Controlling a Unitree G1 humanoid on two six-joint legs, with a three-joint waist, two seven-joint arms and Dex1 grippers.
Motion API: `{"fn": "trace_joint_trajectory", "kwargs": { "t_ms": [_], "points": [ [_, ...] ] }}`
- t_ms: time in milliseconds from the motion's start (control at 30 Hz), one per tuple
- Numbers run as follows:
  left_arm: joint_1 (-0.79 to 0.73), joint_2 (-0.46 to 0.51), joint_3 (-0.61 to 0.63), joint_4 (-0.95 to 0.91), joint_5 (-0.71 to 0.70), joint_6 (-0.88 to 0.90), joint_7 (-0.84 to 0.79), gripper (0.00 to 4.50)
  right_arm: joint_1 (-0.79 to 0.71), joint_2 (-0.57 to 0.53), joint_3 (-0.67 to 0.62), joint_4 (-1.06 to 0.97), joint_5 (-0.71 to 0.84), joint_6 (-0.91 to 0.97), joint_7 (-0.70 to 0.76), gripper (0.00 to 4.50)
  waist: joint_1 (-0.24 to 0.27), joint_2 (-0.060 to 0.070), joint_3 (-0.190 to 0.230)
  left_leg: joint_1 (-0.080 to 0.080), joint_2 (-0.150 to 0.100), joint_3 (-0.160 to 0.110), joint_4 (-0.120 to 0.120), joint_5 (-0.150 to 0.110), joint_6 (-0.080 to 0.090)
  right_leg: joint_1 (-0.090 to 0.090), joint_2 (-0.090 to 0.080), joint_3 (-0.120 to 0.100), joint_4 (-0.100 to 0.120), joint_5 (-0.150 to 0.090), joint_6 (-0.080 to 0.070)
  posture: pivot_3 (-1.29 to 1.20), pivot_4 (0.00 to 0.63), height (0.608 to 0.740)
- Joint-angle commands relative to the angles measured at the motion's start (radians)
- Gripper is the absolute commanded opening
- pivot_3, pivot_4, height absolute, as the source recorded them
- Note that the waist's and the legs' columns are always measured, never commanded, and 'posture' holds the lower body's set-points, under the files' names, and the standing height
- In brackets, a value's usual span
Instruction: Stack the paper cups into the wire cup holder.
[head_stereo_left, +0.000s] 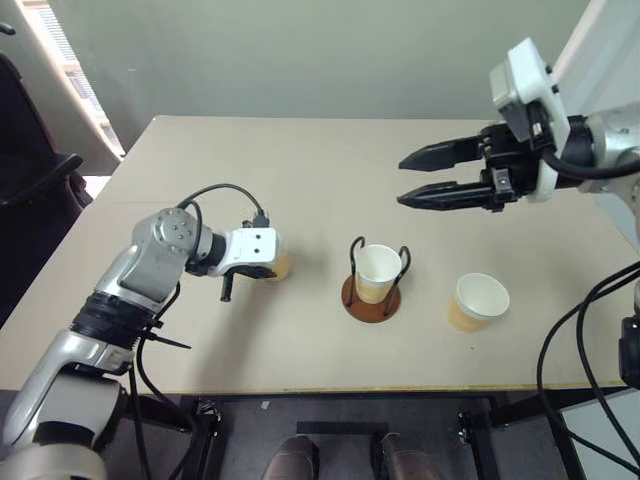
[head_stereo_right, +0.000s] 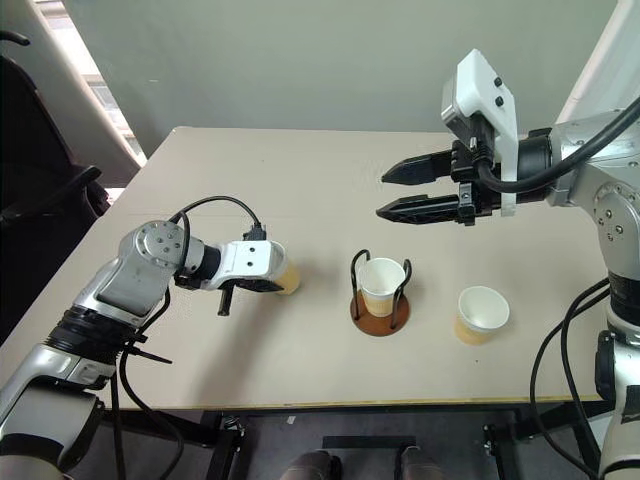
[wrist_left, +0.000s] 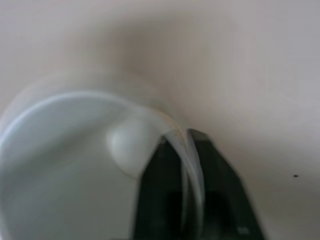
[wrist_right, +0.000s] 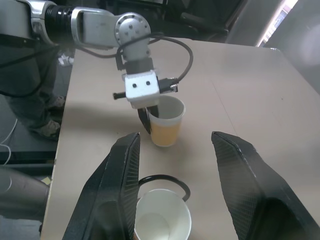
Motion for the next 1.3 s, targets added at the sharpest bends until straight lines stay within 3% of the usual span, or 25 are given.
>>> {"fn": "trace_joint_trajectory", "kwargs": {
  "t_ms": [33,233,433,633,1300],
  "points": [
    [-0.077,0.000,0.059,-0.028,-0.062,0.001,-0.061,0.02,0.024,-0.052,-0.033,-0.012,0.022,-0.021,0.042,2.32,0.003,0.000,0.000,-0.001,0.000,0.000,0.000,0.000,0.000,0.000,0.000,0.000,0.000,0.000,0.001,0.00,0.150,0.740],
    [-0.160,-0.015,0.095,-0.128,-0.165,0.095,-0.139,0.02,0.148,-0.110,-0.021,-0.057,0.029,-0.039,0.078,2.32,0.003,0.000,0.000,-0.002,0.000,0.000,0.001,0.000,0.001,0.000,0.000,0.000,-0.002,0.001,0.002,0.00,0.150,0.740],
    [-0.265,-0.045,0.114,-0.199,-0.271,0.204,-0.197,0.02,0.164,-0.122,-0.050,-0.083,0.073,-0.004,0.064,2.32,0.001,0.000,0.000,-0.003,0.000,0.001,0.002,0.000,0.001,0.000,0.000,0.000,-0.003,0.002,0.004,0.00,0.150,0.740],
    [-0.365,-0.110,0.094,-0.201,-0.341,0.249,-0.244,0.02,0.190,-0.093,-0.164,-0.132,0.179,0.072,-0.041,2.32,0.004,0.000,0.000,-0.003,0.000,0.001,0.003,-0.001,0.002,0.002,0.000,0.000,-0.005,0.003,0.005,0.00,0.150,0.740],
    [-0.493,-0.294,-0.067,0.108,-0.325,0.086,-0.299,0.02,0.420,-0.197,-0.392,-0.243,0.305,0.120,-0.236,2.32,0.012,0.000,0.000,-0.007,-0.001,0.001,0.015,-0.006,0.009,0.005,-0.001,0.001,-0.008,0.005,0.013,0.00,0.150,0.740]
  ]
}}
